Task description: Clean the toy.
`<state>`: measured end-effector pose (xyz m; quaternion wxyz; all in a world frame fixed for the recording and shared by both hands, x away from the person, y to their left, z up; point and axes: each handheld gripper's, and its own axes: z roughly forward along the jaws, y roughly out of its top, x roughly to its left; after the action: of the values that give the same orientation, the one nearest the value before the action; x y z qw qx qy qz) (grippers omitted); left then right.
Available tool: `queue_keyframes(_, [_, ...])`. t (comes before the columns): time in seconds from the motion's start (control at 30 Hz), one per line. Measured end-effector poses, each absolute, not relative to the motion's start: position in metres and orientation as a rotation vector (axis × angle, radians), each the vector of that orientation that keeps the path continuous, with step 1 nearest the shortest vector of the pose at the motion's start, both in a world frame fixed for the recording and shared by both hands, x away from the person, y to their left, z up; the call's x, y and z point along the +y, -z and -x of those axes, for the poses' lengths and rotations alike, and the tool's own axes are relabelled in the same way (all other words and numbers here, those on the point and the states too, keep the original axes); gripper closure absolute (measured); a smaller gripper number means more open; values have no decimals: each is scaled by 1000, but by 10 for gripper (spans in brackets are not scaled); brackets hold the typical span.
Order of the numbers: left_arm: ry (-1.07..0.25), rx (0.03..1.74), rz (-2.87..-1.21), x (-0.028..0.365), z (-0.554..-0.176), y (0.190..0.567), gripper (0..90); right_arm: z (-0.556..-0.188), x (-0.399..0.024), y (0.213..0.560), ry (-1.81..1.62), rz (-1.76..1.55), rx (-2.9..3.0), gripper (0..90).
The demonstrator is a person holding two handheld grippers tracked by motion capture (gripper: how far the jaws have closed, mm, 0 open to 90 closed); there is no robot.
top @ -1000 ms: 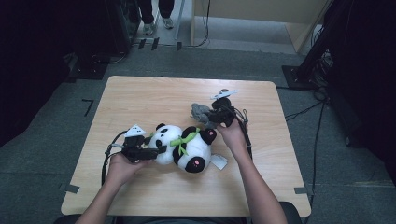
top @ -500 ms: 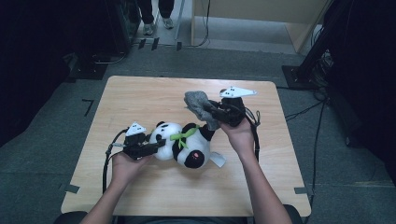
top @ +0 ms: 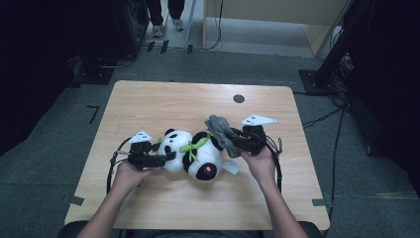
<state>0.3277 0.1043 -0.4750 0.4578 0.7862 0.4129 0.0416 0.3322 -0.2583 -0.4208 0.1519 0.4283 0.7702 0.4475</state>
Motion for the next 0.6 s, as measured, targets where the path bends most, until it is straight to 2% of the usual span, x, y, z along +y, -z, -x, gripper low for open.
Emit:
queue_keyframes(0.4, [-78,1022,-1931,107,-331,476,258,-347,-276,444,-1153,-1369,2243,763])
queue_keyframes(0.6, [-69,1026,-1927,107,-332,477,212,-346,-291,431,-1226,-1392,2163,760])
